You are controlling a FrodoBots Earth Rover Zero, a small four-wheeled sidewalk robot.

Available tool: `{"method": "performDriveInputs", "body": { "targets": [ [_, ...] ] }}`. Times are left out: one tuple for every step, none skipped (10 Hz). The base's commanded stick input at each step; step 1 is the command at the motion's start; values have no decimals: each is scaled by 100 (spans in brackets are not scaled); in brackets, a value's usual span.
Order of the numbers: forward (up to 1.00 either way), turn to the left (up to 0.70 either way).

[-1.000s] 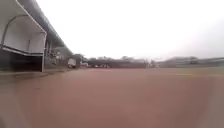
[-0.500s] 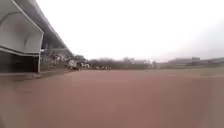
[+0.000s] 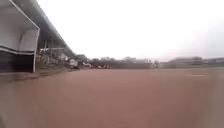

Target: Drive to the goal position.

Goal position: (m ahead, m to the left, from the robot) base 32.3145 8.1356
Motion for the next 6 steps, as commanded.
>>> {"method": "performDriveInputs", "body": {
  "targets": [
    [100,0],
    [100,0],
    [100,0],
    [100,0],
    [100,0],
    [100,0]
  ]
}}
